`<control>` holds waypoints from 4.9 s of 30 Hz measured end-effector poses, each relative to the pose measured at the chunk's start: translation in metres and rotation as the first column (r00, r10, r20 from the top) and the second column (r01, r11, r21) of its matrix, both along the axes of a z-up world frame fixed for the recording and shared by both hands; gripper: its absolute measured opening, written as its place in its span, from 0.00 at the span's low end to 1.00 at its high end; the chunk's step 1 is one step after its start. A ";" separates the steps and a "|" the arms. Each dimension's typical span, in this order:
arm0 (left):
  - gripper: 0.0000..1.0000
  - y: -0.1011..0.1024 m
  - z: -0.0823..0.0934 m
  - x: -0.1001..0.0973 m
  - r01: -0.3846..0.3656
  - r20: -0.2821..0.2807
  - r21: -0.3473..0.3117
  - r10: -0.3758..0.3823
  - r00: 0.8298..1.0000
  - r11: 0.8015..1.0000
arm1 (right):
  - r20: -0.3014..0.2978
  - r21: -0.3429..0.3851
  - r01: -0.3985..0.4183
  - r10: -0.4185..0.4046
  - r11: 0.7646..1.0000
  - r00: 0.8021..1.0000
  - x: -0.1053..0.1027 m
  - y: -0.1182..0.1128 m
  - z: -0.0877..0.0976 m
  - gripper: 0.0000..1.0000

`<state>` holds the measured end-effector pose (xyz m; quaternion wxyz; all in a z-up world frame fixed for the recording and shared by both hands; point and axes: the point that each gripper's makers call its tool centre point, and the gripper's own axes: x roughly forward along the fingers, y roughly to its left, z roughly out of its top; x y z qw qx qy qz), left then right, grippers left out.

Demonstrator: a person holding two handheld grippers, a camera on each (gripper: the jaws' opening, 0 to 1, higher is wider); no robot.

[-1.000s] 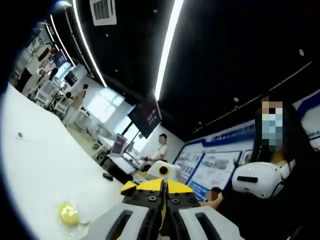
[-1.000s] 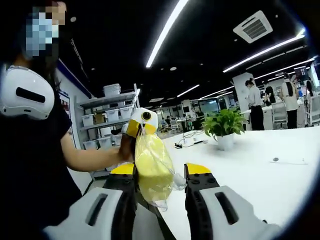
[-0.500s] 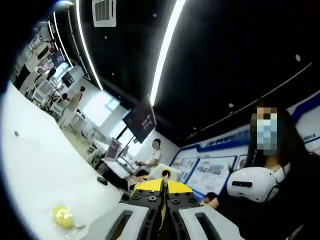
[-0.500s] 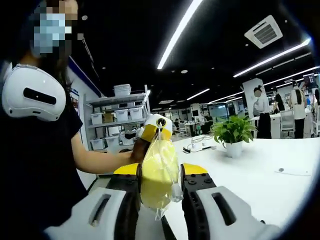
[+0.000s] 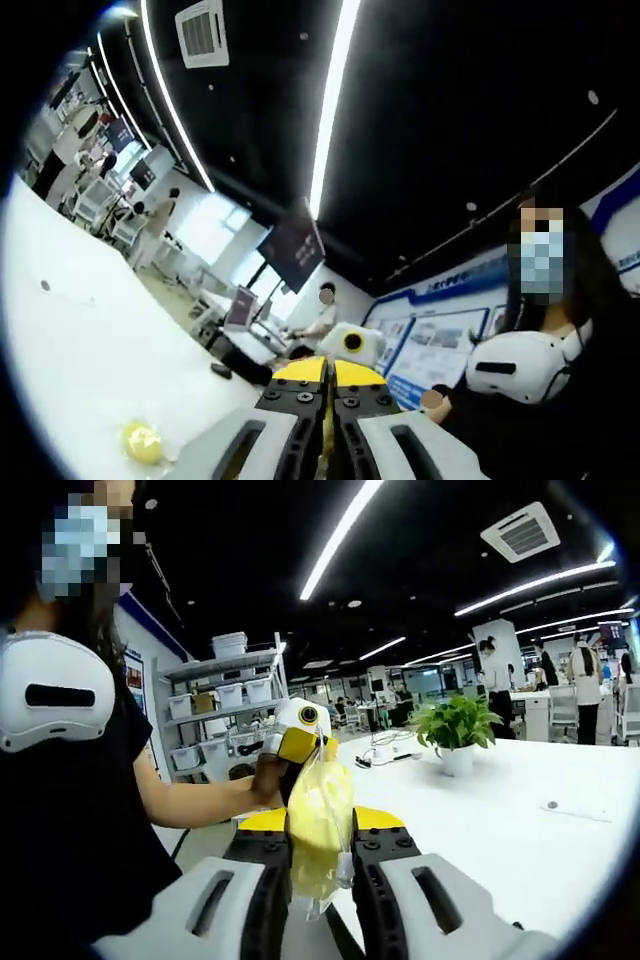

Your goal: Compare the silicone blocks by pressing each to a similar depth, holding the contact briefly, and releasing to observe deformation and rebound differences across the visible hardness samples.

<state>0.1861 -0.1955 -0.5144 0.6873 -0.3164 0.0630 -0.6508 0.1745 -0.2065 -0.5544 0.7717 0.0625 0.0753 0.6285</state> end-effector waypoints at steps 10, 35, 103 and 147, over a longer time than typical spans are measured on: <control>0.00 -0.004 0.007 -0.002 -0.085 0.098 0.085 0.077 0.992 0.993 | -0.061 -0.037 0.013 -0.015 0.999 0.998 -0.001 -0.001 0.005 0.05; 0.00 0.001 -0.005 -0.011 -0.174 0.220 0.306 0.109 0.969 0.936 | -0.037 -0.168 0.059 -0.067 0.984 0.997 -0.011 -0.009 -0.002 0.04; 0.00 -0.008 -0.021 -0.003 -0.262 0.283 0.409 0.152 0.947 0.874 | -0.133 -0.172 0.049 -0.073 0.984 0.988 -0.009 -0.016 -0.019 0.07; 0.00 -0.006 -0.010 -0.009 -0.292 0.184 0.294 0.246 0.952 0.910 | 0.003 -0.019 0.164 -0.163 0.986 0.987 -0.001 -0.014 -0.008 0.37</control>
